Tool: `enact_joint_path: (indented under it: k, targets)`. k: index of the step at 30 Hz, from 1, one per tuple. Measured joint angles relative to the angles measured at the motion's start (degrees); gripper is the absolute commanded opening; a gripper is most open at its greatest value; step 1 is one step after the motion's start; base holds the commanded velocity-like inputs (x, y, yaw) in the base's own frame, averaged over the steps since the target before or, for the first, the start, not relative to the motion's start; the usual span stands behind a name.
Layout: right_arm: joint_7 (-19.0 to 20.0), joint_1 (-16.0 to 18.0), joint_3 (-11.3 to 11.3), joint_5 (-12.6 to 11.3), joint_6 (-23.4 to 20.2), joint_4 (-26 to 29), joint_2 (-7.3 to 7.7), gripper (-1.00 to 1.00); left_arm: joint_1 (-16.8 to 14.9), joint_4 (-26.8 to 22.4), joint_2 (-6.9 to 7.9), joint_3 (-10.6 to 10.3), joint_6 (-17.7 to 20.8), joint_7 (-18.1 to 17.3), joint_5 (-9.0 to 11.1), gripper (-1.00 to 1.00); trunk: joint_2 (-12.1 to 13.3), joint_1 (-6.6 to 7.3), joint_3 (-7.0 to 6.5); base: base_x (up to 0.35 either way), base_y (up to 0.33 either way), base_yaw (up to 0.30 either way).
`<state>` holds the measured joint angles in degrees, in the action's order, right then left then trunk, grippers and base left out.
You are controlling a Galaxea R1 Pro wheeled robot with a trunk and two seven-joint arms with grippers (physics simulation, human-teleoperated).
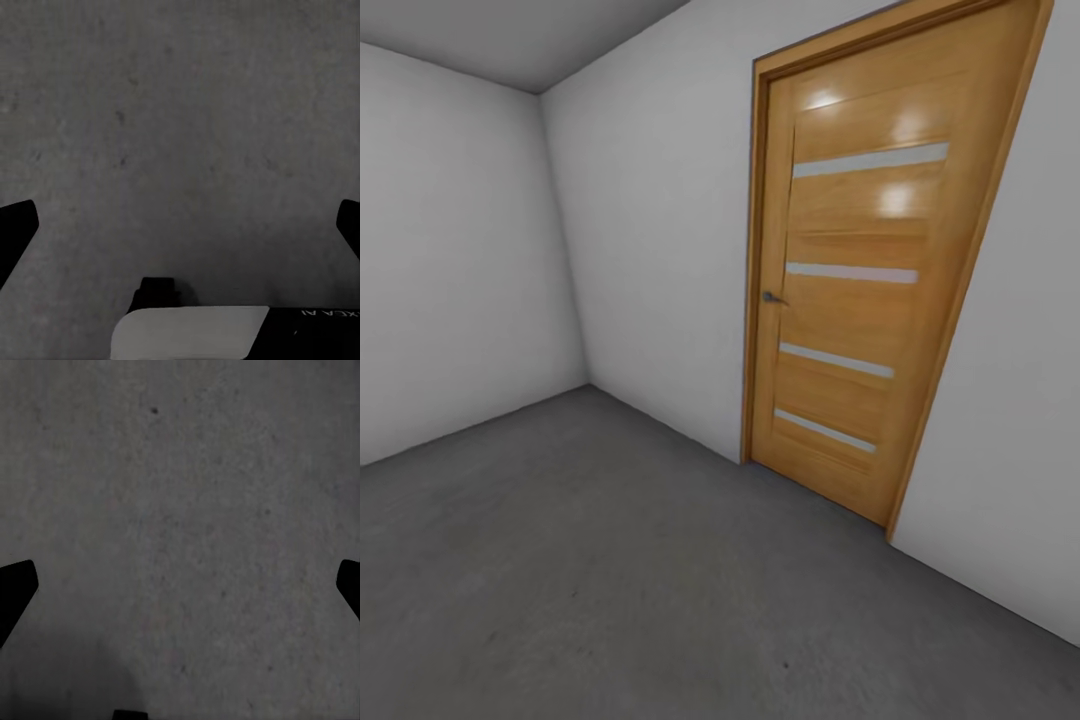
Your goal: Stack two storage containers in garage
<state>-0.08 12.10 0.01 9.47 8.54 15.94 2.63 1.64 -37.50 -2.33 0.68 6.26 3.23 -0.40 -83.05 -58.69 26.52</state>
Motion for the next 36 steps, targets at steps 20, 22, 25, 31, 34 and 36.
enact_joint_path:
  k: [20, 22, 25, 31, 34, 36]
  targets:
    - [0.0, -0.01, 0.0, -0.15, -0.01, -0.03, 0.0, 1.0, -0.01, 3.63, 0.43, 0.91, -3.23, 0.0, 0.0, 1.0, 0.0, 0.0, 0.0, 0.32, 0.093, 0.0]
    - [0.0, -0.01, 0.0, -0.16, -0.01, -0.04, 0.0, 1.0, -0.01, 3.66, 0.44, 0.91, -3.23, -0.01, 0.0, 1.0, 0.0, 0.0, 0.0, 0.321, 0.092, 0.0]
    - [0.0, -0.01, 0.0, -0.16, -0.02, -0.04, 0.0, 1.0, -0.01, 3.68, 0.45, 0.91, -3.22, -0.01, 0.0, 1.0, 0.0, 0.0, 0.0, 0.321, 0.091, 0.0]
    - [0.0, -0.01, 0.0, -0.16, -0.02, -0.06, 0.0, 1.0, -0.01, 3.72, 0.45, 0.91, -3.23, -0.01, 0.0, 1.0, 0.0, 0.0, 0.0, 0.32, 0.088, -0.014]
    - [0.0, -0.01, 0.0, -0.16, -0.02, -0.05, 0.0, 1.0, -0.02, 3.72, 0.42, 0.91, -3.23, -0.02, 0.03, 1.0, 0.0, 0.0, 0.0, 0.306, 0.059, -0.181]
    - [0.0, -0.01, 0.0, -0.18, -0.01, -0.06, 0.0, 1.0, -0.02, 3.7, 0.39, 0.91, -3.27, -0.02, 0.06, 1.0, 0.0, -0.01, 0.0, 0.252, 0.023, -0.241]
